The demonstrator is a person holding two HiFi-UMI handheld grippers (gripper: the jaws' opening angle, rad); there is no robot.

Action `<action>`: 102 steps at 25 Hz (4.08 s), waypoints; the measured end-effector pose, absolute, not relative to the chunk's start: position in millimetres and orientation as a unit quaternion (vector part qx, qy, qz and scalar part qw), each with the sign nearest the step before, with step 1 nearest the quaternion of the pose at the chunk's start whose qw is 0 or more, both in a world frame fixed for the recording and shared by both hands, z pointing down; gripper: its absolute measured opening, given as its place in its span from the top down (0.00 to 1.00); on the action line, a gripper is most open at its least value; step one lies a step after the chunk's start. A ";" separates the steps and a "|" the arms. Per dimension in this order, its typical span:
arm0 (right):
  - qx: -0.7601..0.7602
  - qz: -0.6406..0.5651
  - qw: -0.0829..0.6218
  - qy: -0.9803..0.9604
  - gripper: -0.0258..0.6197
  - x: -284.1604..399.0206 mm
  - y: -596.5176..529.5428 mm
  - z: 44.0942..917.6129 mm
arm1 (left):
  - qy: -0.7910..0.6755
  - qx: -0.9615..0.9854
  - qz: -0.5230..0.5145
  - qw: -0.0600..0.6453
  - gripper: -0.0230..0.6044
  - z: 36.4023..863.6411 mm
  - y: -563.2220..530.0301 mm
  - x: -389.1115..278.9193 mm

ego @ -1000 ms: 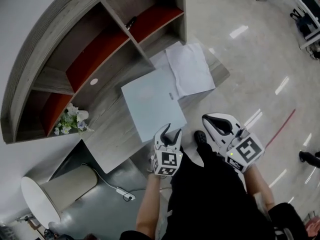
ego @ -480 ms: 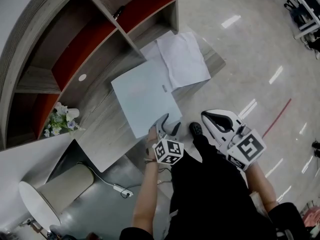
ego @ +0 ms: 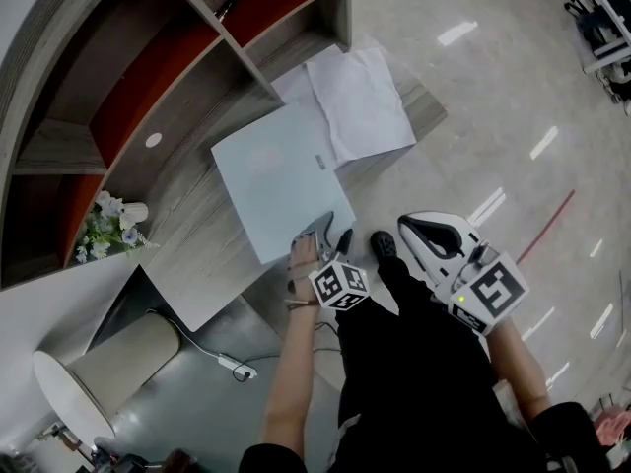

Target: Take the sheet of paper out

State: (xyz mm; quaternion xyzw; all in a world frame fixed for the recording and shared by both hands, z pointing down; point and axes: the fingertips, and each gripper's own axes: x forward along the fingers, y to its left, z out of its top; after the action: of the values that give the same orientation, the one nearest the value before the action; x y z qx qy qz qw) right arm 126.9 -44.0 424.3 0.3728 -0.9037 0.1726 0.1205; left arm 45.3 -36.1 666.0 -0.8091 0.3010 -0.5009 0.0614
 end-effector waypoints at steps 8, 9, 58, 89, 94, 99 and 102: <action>0.372 0.175 0.123 -0.903 0.94 130.1 -41.6 428.7 | 0.298 -0.798 -0.516 0.093 0.57 676.0 -43.4 43.3; 0.373 0.177 0.122 -0.903 0.94 130.4 -41.7 428.9 | 0.298 -0.798 -0.515 0.092 0.58 675.9 -44.0 43.0; 0.355 0.181 0.099 -0.912 0.94 110.5 -57.9 418.8 | 0.399 -0.873 -0.242 -0.144 0.93 597.6 -52.1 20.7; 0.330 0.177 0.095 -0.922 0.94 82.8 -55.5 411.0 | 0.483 -0.848 -0.038 -0.216 0.93 520.7 -51.9 -23.0; 0.315 0.172 0.090 -0.929 0.94 69.4 -56.0 406.3 | 0.518 -0.829 -0.004 -0.211 0.93 496.3 -42.5 -48.2; 0.301 0.167 0.087 -0.935 0.94 52.1 -56.5 400.8 | 0.553 -0.807 0.023 -0.204 0.93 473.5 -35.1 -77.2; 0.291 0.165 0.086 -0.938 0.94 39.7 -56.1 398.5 | 0.572 -0.796 0.025 -0.196 0.93 464.7 -27.8 -93.2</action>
State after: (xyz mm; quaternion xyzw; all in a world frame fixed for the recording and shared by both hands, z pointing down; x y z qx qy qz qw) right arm 39.7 -56.1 398.5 0.2913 -0.9383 0.1648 0.0865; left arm -93.2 -27.8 464.7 -0.7963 0.5718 0.0247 -0.1959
